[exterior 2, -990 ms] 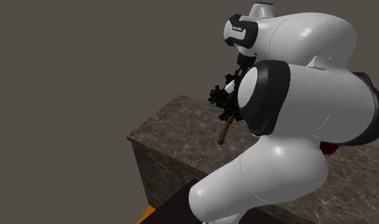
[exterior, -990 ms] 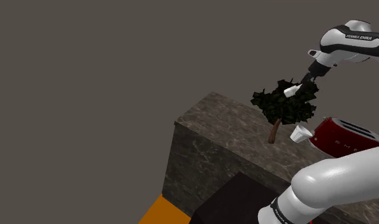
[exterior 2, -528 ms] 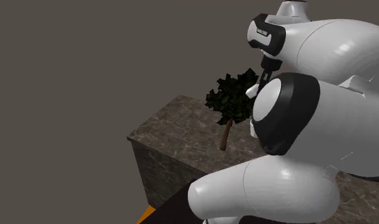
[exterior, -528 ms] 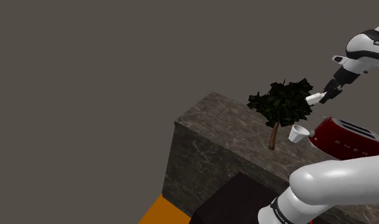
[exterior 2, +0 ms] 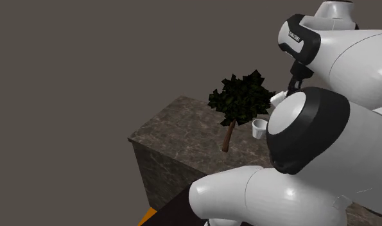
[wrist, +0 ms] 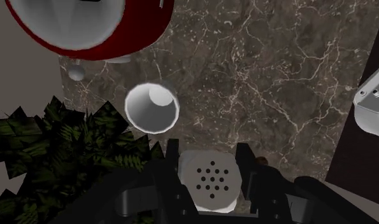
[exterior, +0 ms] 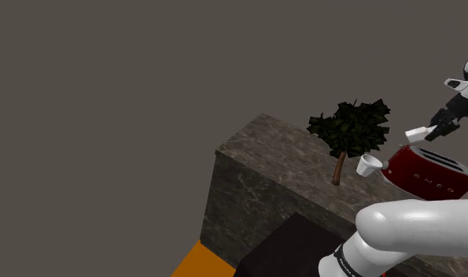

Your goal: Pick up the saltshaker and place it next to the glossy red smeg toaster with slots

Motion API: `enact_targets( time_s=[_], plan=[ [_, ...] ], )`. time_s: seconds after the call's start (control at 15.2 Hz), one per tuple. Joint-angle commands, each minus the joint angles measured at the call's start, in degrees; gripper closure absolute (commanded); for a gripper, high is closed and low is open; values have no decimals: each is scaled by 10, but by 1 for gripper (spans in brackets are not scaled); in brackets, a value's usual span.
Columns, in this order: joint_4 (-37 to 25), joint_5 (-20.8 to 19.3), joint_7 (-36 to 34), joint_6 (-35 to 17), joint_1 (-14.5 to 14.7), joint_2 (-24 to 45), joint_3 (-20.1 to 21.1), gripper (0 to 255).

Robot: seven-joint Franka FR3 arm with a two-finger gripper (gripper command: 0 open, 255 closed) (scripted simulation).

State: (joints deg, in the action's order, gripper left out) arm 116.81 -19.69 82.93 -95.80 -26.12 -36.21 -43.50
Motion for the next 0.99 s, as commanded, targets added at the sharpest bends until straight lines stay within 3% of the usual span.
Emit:
enact_targets(
  time_s=[0.0,0.53,0.92],
  plan=[
    [-4,-10,23,8,-9,-9,-15,255],
    [-56,-44,126,37,-24,-21,-96,255],
    [-121,-62,209,56,-8,-13,-178,255]
  ],
)
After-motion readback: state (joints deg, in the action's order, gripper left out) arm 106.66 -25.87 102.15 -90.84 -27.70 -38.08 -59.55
